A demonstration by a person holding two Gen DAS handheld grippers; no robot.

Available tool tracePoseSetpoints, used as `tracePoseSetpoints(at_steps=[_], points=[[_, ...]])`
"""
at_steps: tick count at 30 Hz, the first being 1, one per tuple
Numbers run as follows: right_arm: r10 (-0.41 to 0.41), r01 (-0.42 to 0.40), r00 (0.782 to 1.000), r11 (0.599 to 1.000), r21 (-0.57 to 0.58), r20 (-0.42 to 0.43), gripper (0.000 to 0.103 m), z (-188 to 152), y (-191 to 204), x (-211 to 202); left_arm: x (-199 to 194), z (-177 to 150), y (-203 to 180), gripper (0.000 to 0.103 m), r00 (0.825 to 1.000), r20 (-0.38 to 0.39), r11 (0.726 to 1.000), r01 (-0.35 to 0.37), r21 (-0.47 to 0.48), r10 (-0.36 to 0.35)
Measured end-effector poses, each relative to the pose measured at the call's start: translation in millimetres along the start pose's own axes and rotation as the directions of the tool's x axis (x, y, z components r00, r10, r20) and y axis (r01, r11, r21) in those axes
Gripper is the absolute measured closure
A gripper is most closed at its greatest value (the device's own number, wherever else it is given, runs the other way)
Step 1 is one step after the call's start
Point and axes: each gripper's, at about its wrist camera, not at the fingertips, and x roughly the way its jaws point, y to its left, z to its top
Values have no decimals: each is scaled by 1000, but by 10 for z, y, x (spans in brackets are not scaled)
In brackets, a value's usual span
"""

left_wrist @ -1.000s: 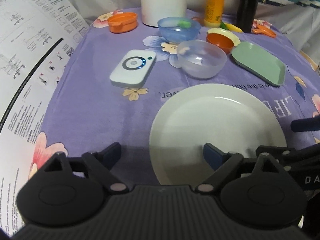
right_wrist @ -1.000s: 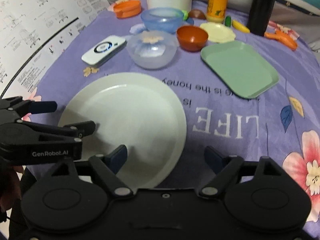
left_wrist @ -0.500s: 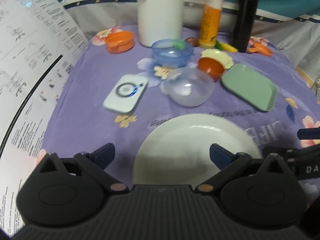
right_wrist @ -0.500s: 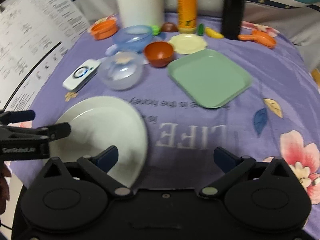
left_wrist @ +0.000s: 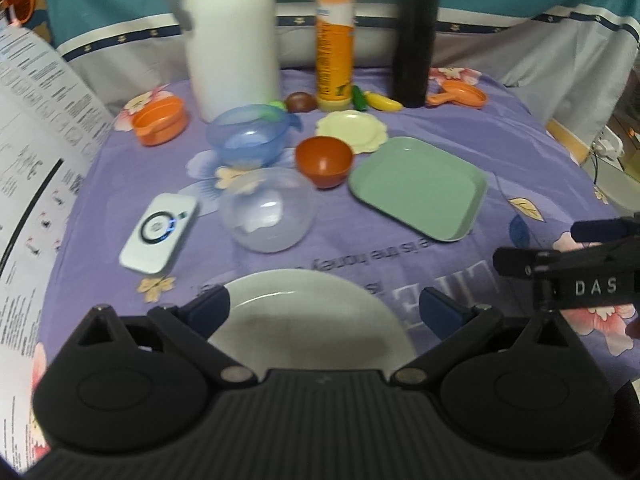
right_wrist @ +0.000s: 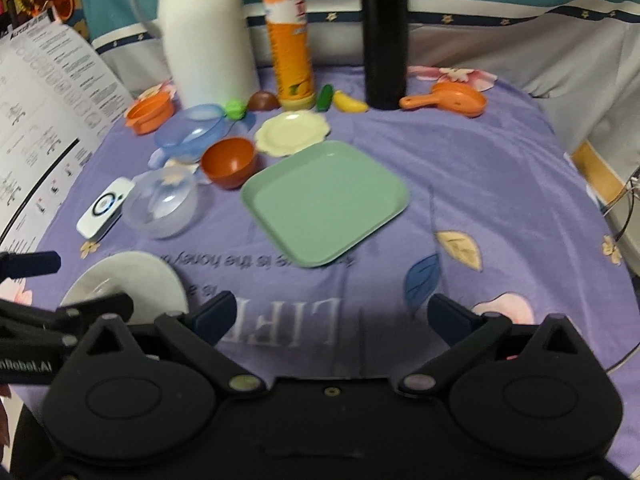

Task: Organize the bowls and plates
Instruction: 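Open both grippers and lift them off the white plate, then move both grippers to the green square plate and grip its edge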

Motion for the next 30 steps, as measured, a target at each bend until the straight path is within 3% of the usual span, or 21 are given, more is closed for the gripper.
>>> tracePoseSetpoints(at_steps=[11, 20, 25, 30], points=[[-26, 25, 1000, 999, 47, 13, 0, 101, -415, 157, 278, 168, -377, 0, 999, -39, 999, 39, 18, -38], [-3, 1, 999, 998, 57, 42, 0, 406, -675, 449, 696, 370, -522, 1, 996, -58, 995, 69, -68, -73], [47, -50, 998, 998, 49, 45, 12, 606, -742, 694, 938, 475, -525, 4, 995, -68, 989, 60, -134, -70], [92, -93, 995, 995, 28, 42, 23, 747, -736, 938, 1130, 544, -577, 14, 994, -81, 988, 61, -143, -73]])
